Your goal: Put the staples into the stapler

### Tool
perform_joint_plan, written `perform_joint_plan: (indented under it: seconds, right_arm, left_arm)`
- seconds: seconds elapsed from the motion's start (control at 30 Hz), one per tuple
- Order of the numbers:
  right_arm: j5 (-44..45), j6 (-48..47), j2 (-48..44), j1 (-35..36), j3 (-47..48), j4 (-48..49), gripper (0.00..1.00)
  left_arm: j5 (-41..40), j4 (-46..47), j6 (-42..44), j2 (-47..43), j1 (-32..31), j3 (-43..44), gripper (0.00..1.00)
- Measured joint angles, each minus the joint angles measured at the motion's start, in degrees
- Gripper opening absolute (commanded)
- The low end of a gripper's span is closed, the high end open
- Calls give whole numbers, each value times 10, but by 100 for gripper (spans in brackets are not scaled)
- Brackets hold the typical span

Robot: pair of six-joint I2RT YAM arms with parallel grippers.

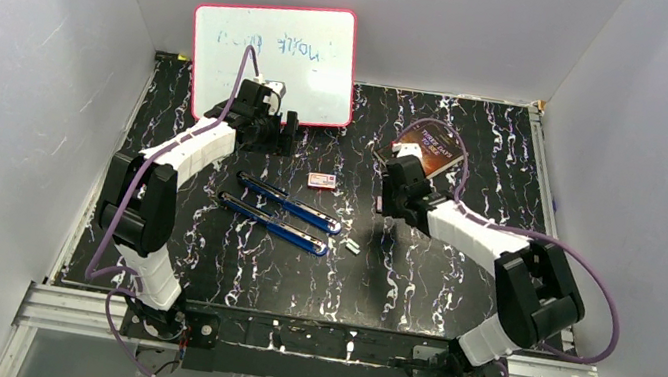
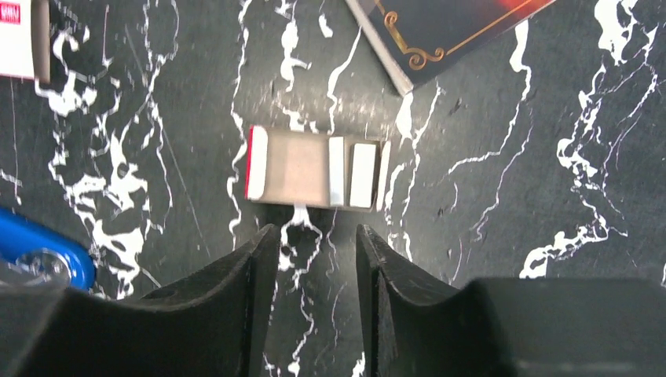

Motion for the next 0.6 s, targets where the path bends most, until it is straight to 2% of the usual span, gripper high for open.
perform_joint_plan:
  seconds: [0.17, 0.4, 0.6]
  right_arm:
    - [-1, 6, 43, -17, 40, 1, 36]
    - [-5, 9, 101, -27, 71, -1, 35]
    - [-5, 9, 114, -33, 77, -4, 35]
  left_arm:
    - [0, 0, 0, 0, 0, 0, 77]
    - [0, 0, 0, 0, 0, 0, 77]
    - [0, 0, 0, 0, 0, 0, 77]
